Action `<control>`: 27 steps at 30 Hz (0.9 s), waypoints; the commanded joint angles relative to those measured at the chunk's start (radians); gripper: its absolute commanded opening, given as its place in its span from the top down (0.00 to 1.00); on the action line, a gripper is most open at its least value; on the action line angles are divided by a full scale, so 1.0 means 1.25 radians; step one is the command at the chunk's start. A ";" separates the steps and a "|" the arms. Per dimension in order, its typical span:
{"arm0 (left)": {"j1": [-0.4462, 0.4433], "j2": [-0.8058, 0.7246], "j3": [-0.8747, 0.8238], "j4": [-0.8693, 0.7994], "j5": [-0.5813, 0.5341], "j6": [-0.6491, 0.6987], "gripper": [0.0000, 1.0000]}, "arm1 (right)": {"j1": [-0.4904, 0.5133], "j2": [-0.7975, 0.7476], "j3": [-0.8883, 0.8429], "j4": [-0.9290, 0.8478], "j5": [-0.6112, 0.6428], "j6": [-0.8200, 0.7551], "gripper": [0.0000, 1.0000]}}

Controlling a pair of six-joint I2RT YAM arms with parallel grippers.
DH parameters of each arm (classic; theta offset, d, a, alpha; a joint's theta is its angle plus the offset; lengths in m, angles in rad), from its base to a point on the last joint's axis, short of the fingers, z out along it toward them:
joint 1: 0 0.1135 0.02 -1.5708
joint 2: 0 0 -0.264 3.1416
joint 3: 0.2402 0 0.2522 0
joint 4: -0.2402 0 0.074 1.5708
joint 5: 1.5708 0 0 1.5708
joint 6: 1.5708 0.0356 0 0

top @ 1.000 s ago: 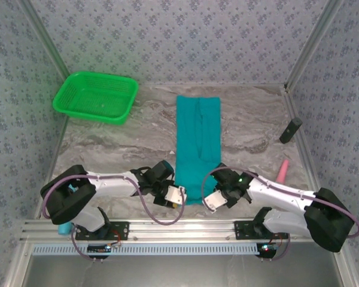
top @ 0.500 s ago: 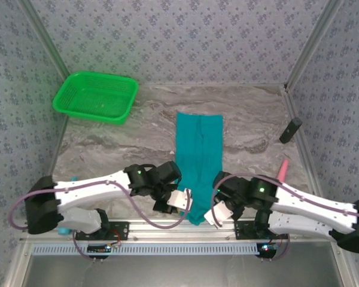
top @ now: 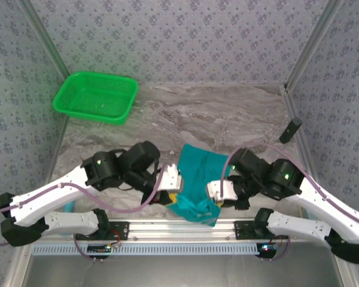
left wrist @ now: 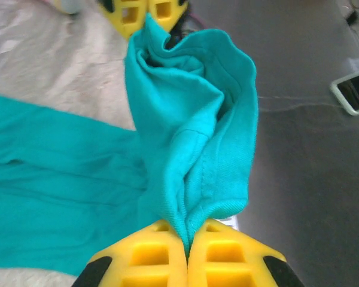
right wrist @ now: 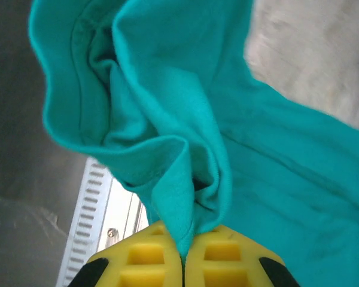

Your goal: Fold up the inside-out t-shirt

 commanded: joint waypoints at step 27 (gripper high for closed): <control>0.391 0.813 0.507 -0.121 0.267 0.293 1.00 | -0.552 0.326 -0.058 0.231 0.023 0.107 1.00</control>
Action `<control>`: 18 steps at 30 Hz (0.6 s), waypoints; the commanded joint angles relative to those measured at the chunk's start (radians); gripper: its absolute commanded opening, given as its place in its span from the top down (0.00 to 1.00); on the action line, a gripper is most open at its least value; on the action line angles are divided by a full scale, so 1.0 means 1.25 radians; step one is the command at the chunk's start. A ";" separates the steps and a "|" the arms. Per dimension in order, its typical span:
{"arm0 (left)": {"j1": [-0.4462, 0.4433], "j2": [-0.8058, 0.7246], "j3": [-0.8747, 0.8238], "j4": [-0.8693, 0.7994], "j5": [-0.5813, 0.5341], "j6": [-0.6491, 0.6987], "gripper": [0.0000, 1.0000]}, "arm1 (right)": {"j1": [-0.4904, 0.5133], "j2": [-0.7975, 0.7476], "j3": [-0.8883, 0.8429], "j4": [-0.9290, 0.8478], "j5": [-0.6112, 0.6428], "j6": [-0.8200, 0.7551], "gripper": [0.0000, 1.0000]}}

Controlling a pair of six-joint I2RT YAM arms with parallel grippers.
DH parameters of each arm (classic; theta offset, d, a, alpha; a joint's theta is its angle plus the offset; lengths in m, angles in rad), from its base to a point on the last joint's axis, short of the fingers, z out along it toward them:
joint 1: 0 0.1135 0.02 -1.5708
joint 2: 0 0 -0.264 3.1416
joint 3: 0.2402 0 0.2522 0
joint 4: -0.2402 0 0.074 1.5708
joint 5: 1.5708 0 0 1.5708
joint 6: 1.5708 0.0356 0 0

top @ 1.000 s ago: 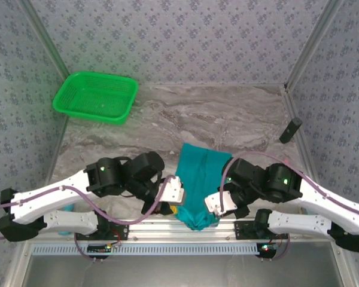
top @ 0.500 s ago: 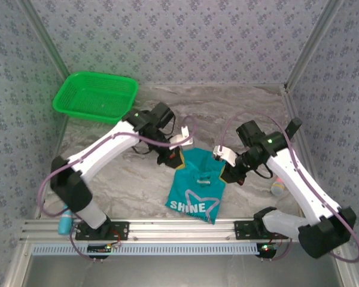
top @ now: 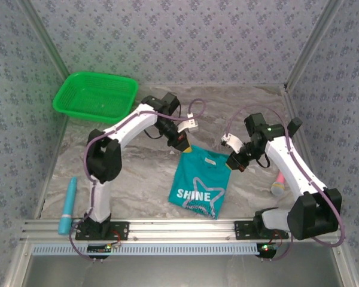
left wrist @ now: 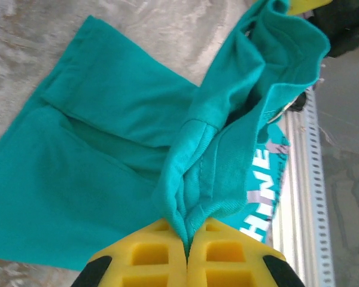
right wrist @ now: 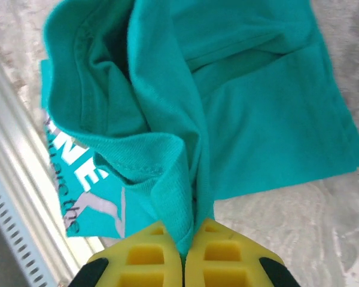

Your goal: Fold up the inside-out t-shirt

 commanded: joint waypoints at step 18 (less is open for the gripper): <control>0.137 -0.082 -0.154 0.483 -0.140 -0.424 0.30 | -0.138 0.057 -0.027 0.401 0.304 0.635 0.30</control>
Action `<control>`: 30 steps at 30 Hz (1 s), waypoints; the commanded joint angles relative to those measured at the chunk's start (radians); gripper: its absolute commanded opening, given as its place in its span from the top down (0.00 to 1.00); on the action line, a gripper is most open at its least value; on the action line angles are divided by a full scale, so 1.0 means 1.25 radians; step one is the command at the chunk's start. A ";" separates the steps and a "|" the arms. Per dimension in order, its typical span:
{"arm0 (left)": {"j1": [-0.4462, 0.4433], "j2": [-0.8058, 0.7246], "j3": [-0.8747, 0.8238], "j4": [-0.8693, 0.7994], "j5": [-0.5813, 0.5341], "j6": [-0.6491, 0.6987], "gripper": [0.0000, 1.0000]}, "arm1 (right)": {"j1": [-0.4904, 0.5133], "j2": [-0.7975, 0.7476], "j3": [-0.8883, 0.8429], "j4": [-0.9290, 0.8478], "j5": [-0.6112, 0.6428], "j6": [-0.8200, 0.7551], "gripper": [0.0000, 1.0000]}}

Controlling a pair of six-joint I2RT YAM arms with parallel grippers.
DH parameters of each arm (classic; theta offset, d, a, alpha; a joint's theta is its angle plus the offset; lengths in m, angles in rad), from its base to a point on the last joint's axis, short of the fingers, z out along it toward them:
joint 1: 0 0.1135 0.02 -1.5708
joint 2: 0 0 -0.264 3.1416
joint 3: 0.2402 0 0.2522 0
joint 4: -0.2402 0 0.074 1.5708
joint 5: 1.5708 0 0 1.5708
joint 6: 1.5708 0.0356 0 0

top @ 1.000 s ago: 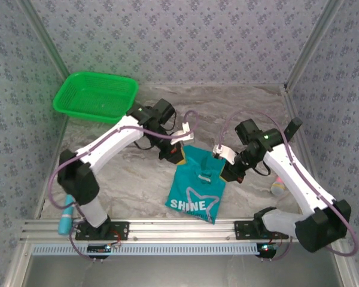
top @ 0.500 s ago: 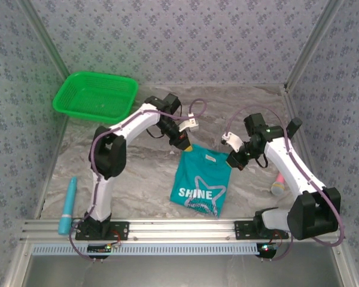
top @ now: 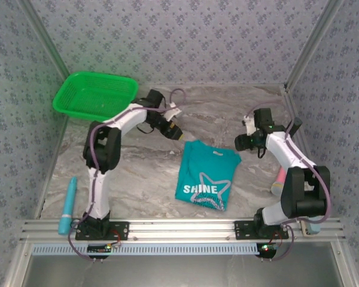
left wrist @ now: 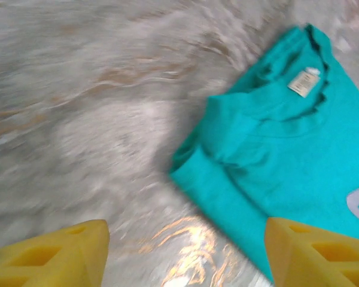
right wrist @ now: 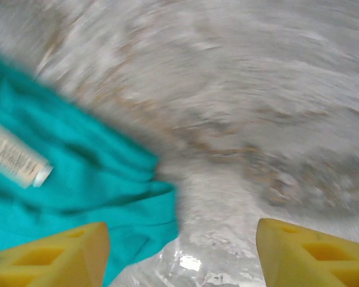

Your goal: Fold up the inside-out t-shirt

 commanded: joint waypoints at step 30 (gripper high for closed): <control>-0.161 0.142 0.068 0.052 -0.072 -0.493 0.39 | -0.079 0.178 -0.136 0.073 -0.383 0.275 0.45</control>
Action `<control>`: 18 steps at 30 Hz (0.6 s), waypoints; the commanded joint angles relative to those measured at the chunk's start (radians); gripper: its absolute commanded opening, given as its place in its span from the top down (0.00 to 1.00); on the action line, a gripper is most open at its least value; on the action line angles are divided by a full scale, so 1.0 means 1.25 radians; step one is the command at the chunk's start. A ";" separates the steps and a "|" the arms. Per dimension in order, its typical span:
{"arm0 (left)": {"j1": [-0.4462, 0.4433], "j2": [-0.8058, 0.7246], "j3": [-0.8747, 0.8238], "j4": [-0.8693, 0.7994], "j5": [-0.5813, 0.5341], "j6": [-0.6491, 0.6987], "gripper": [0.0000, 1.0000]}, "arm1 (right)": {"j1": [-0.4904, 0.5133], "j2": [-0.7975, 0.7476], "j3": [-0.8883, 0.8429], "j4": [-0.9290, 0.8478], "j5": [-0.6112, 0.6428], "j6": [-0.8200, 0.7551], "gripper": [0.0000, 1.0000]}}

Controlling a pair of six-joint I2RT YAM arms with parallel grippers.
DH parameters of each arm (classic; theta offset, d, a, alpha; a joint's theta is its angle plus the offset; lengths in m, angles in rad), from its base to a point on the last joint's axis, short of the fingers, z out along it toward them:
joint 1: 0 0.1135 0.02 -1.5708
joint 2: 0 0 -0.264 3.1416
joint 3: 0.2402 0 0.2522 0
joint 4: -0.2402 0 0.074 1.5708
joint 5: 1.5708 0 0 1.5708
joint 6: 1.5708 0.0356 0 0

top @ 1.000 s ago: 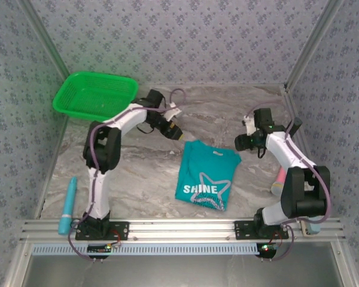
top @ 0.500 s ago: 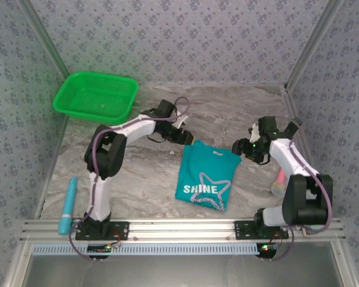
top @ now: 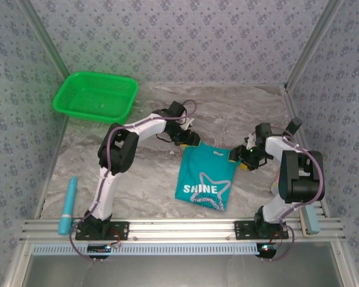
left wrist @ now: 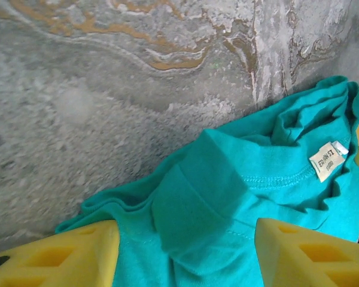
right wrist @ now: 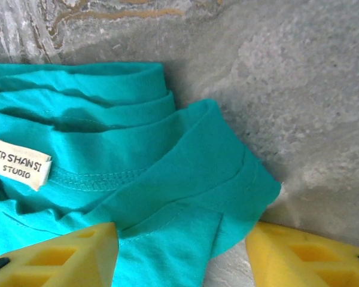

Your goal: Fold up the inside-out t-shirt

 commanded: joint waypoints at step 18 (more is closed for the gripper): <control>-0.035 0.021 0.163 -0.192 -0.050 0.084 0.40 | -0.023 0.071 -0.005 0.167 -0.145 -0.011 0.60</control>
